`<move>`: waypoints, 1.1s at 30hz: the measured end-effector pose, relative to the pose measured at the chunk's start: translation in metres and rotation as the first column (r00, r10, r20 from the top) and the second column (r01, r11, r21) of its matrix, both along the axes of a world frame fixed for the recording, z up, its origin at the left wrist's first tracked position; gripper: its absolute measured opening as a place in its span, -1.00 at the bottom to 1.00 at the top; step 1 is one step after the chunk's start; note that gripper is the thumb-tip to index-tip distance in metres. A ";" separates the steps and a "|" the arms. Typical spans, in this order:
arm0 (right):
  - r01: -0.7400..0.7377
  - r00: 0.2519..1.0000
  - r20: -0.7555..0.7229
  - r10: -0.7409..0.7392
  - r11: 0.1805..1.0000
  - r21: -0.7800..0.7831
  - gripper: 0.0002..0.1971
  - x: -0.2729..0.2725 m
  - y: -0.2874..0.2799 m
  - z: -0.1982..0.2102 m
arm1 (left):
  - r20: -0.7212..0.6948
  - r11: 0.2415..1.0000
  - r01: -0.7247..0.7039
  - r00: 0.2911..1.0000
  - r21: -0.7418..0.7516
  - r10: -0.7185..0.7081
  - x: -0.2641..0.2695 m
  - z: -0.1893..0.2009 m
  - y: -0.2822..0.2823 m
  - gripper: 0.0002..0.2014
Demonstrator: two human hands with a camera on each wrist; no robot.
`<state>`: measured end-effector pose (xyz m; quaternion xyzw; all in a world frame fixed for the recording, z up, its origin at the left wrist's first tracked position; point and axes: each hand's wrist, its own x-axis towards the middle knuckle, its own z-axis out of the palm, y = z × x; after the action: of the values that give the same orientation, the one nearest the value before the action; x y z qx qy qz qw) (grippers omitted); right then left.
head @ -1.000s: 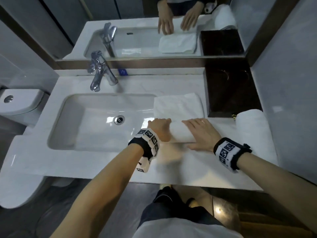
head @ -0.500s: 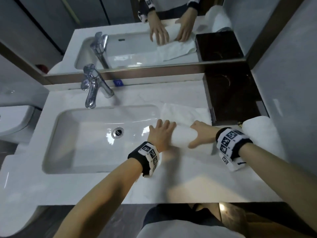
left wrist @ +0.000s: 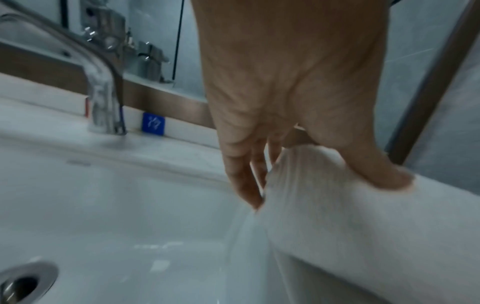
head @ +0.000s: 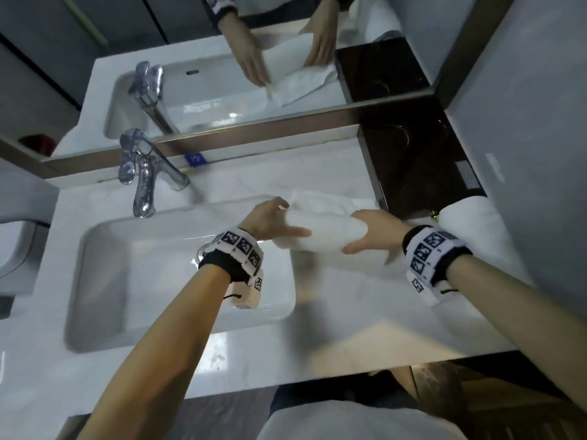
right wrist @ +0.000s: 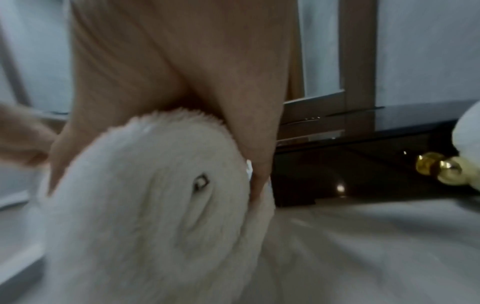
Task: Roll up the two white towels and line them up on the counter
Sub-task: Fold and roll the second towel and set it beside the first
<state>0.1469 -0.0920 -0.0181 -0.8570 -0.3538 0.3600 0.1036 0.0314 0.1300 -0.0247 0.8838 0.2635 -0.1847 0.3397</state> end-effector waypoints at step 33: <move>0.804 0.525 -0.248 -0.814 0.379 0.458 -0.39 -0.070 -0.098 -0.035 | 0.482 0.884 -0.296 0.752 -0.362 0.450 -0.009 -0.018 -0.101 -0.67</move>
<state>0.0773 -0.1896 -0.0532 -0.8593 0.0257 0.1450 0.4899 0.0220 0.0289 -0.0423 0.7741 0.2995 0.1176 0.5452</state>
